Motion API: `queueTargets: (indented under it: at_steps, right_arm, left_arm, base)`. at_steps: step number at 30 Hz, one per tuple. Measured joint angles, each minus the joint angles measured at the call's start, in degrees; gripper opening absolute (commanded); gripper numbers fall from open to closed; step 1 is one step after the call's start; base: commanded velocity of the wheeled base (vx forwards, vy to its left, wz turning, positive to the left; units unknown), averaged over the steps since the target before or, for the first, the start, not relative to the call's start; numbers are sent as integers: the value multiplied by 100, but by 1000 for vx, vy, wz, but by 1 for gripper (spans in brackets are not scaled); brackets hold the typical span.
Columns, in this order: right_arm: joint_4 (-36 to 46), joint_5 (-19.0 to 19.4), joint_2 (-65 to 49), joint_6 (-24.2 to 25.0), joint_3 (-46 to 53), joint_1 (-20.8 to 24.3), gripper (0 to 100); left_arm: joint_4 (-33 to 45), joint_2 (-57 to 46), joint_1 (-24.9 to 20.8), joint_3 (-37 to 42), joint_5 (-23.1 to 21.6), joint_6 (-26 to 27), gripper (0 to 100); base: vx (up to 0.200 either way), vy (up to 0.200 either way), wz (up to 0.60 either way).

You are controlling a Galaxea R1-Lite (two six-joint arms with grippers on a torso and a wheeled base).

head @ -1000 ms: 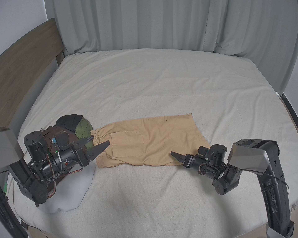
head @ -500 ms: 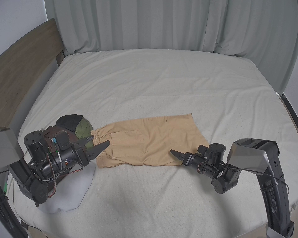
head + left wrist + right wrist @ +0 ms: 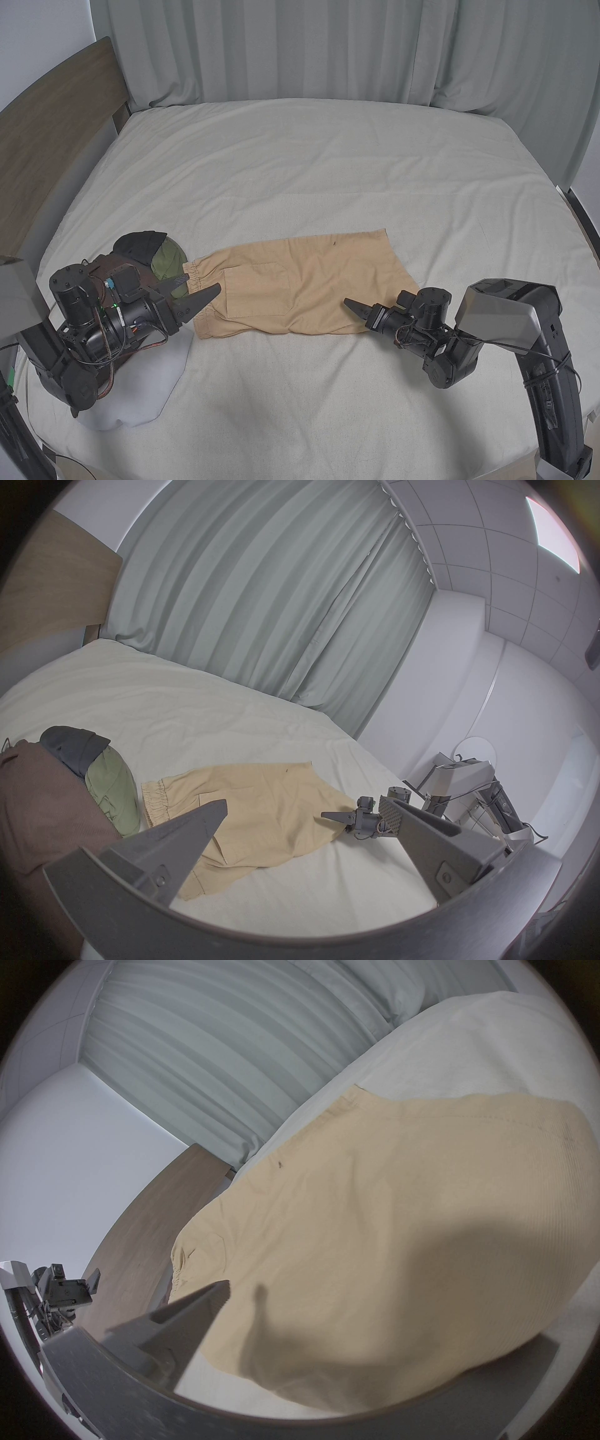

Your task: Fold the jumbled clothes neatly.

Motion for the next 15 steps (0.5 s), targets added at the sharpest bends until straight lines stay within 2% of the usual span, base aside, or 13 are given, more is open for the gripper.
queueTargets:
  at_steps: [15]
  right_arm:
    - [-7,-22,38,9,30,-6,0]
  left_arm:
    - [4,63,-10,-63,-24,-6,100]
  base:
    - [0,0,0]
